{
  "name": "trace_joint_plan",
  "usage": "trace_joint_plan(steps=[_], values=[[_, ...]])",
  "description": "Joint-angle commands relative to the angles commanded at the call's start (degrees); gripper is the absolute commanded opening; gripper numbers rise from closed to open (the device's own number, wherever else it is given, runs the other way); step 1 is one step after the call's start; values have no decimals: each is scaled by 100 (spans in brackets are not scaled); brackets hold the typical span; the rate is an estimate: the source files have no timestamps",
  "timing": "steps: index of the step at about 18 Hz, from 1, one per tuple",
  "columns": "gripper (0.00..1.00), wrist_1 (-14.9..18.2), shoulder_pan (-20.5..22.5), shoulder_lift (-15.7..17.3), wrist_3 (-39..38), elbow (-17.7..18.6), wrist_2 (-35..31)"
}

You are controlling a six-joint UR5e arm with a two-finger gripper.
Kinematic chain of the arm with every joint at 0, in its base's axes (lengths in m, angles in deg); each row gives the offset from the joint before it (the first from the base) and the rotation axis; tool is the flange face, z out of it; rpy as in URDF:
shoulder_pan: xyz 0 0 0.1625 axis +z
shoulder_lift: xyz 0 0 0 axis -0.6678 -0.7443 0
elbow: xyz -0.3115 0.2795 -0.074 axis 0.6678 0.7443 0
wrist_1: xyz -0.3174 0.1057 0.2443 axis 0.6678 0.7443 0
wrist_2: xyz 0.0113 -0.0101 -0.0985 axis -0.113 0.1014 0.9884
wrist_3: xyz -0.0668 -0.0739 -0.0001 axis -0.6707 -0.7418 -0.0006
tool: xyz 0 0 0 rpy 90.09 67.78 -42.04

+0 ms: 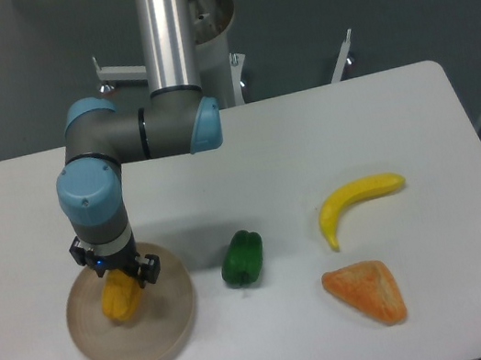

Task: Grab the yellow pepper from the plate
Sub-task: 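Lift the yellow pepper off the plate and carry it toward the banana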

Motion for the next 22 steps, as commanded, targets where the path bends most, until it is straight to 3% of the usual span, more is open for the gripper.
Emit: trace_joint_plan(steps=[8, 22], values=[[38, 97, 368, 246, 465, -289, -35], [39, 149, 2126, 466, 3022, -492, -79]])
